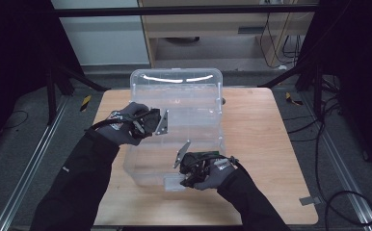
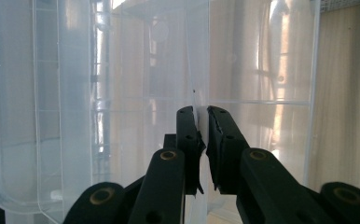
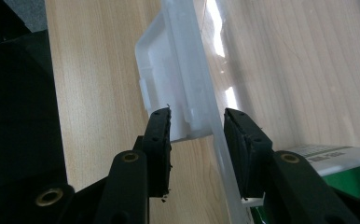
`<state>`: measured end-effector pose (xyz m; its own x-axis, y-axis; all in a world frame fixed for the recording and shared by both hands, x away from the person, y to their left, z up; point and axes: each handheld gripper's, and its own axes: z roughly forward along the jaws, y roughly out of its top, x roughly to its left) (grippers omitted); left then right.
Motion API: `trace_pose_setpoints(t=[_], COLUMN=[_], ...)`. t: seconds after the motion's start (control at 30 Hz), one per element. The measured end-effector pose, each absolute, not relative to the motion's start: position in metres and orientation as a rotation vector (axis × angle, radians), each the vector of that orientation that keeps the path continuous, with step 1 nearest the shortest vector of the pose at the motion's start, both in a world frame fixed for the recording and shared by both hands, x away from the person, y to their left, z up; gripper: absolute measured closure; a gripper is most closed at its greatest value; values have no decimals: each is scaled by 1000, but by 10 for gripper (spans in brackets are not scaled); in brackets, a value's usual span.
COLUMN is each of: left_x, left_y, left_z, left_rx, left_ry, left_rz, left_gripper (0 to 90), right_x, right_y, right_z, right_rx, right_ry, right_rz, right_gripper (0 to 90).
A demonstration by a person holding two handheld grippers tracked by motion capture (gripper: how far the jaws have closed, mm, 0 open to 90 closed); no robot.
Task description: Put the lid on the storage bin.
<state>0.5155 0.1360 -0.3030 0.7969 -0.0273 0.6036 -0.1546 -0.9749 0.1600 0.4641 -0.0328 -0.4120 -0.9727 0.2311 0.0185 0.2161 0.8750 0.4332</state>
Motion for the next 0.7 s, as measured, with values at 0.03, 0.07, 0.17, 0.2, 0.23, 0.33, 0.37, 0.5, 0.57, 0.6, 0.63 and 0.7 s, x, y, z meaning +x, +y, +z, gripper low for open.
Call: trace_pose_setpoints(t=[0.03,0.07,0.17,0.2,0.23,0.33,0.37,0.5,0.57,0.6,0.63,0.7], left_x=[514,512,508,507,506,502,500,497,495,493,492,490], left_y=[136,136,137,137,138,138,139,142,144,145,145,146], left_z=[-302,-303,-304,-305,-305,-305,-305,-307,-309,-309,-309,-310], left_rx=[2797,2791,2787,2780,2779,2774,2778,2760,2742,2740,2737,2740], left_ry=[-142,-143,-136,-134,-133,-135,-134,-127,-125,-122,-123,-117], left_rz=[930,933,928,925,922,912,909,893,884,878,873,865], left_gripper=[829,829,829,828,828,827,827,824,823,823,822,821], right_x=[464,464,464,464,464,464,464,464,464,464,464,464], right_y=[-33,-33,-33,-33,-33,-33,-33,-33,-34,-34,-34,-34], right_z=[-412,-412,-412,-412,-412,-412,-412,-412,-412,-412,-412,-412], right_rx=[358,357,357,357,355,353,355,356,355,355,355,353], right_ry=[3010,3010,3010,3010,3010,3011,3013,3010,3010,3010,3009,3007], right_rz=[689,689,693,694,694,692,690,691,694,695,698,705], right_gripper=[627,627,627,627,627,626,627,626,625,625,624,621])
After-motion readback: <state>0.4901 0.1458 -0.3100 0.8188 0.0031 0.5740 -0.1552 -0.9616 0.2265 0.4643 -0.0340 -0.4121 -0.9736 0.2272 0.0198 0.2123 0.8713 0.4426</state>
